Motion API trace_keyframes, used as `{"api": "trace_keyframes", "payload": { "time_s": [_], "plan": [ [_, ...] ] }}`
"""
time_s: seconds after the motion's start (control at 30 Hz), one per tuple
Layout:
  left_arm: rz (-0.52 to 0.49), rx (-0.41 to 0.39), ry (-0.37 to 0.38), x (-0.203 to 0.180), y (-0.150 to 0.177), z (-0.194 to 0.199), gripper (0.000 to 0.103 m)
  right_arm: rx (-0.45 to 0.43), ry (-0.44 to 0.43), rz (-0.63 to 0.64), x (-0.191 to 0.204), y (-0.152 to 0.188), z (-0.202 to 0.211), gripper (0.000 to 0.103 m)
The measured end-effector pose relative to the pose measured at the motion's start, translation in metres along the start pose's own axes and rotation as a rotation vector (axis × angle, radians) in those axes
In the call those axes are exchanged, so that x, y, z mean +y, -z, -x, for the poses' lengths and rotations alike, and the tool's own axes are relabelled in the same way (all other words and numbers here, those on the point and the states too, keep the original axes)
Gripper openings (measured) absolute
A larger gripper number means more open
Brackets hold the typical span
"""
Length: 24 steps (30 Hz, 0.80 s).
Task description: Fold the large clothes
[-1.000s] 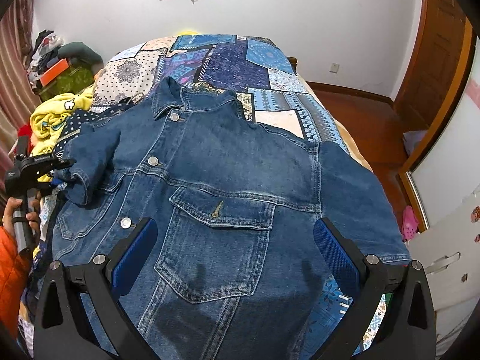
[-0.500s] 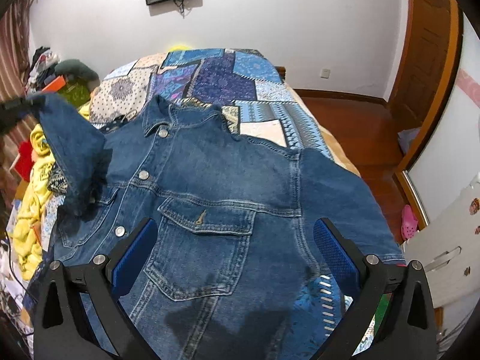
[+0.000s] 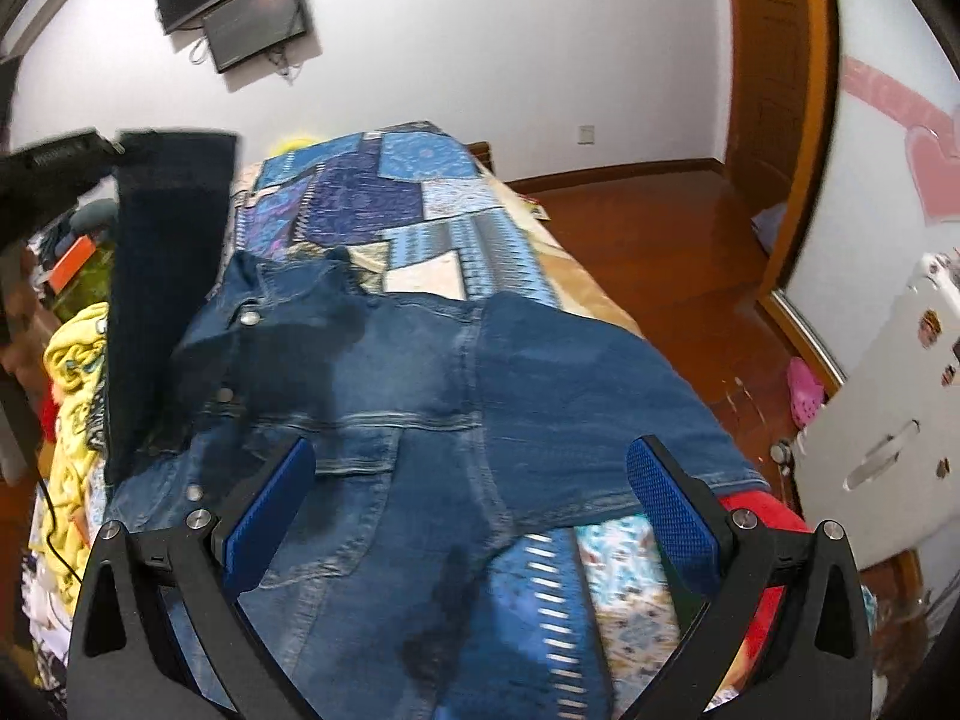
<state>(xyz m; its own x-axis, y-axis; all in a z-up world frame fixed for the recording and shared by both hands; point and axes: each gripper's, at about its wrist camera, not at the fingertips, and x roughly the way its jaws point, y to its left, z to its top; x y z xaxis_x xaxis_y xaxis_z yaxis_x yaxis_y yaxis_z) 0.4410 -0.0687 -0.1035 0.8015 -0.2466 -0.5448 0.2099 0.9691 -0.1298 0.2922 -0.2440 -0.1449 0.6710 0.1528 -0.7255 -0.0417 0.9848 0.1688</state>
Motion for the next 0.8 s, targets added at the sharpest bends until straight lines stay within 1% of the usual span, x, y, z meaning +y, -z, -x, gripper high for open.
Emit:
{"api": "trace_keyframes", "payload": {
  "time_s": [0.07, 0.17, 0.23, 0.3, 0.37, 0.47, 0.6, 0.63, 0.67, 0.7, 0.73, 0.77, 0.8],
  "plan": [
    [-0.046, 0.067, 0.009, -0.022, 0.019, -0.023, 0.007, 0.006, 0.017, -0.012, -0.009, 0.0, -0.001, 0.103],
    [-0.095, 0.177, 0.036, -0.041, 0.055, -0.054, 0.007, 0.02, 0.031, -0.03, -0.022, 0.002, -0.004, 0.103],
    [-0.103, 0.23, 0.056, -0.048, 0.075, -0.065, 0.007, 0.031, 0.047, -0.029, -0.029, 0.005, -0.007, 0.103],
    [-0.088, 0.285, 0.094, -0.052, 0.091, -0.074, 0.007, 0.049, 0.069, -0.025, -0.035, 0.008, -0.013, 0.103],
    [-0.07, 0.325, 0.124, -0.06, 0.102, -0.08, 0.007, 0.068, 0.086, -0.026, -0.04, 0.011, -0.018, 0.103],
    [-0.064, 0.376, 0.153, -0.063, 0.11, -0.087, 0.007, 0.095, 0.089, -0.042, -0.047, 0.016, -0.025, 0.103],
    [-0.071, 0.409, 0.166, -0.07, 0.115, -0.085, 0.008, 0.121, 0.09, -0.049, -0.05, 0.021, -0.03, 0.103],
    [-0.073, 0.417, 0.169, -0.07, 0.116, -0.084, 0.012, 0.127, 0.093, -0.048, -0.051, 0.022, -0.032, 0.103],
    [-0.077, 0.427, 0.171, -0.072, 0.115, -0.083, 0.023, 0.136, 0.095, -0.045, -0.053, 0.023, -0.033, 0.103],
    [-0.086, 0.438, 0.173, -0.072, 0.116, -0.082, 0.031, 0.146, 0.096, -0.043, -0.054, 0.023, -0.035, 0.103],
    [-0.099, 0.437, 0.159, -0.073, 0.116, -0.08, 0.048, 0.154, 0.095, -0.042, -0.054, 0.023, -0.036, 0.103],
    [-0.109, 0.424, 0.141, -0.071, 0.116, -0.075, 0.056, 0.16, 0.094, -0.044, -0.056, 0.024, -0.037, 0.103],
    [-0.119, 0.409, 0.122, -0.069, 0.115, -0.07, 0.056, 0.163, 0.094, -0.046, -0.057, 0.024, -0.037, 0.103]
  ]
}}
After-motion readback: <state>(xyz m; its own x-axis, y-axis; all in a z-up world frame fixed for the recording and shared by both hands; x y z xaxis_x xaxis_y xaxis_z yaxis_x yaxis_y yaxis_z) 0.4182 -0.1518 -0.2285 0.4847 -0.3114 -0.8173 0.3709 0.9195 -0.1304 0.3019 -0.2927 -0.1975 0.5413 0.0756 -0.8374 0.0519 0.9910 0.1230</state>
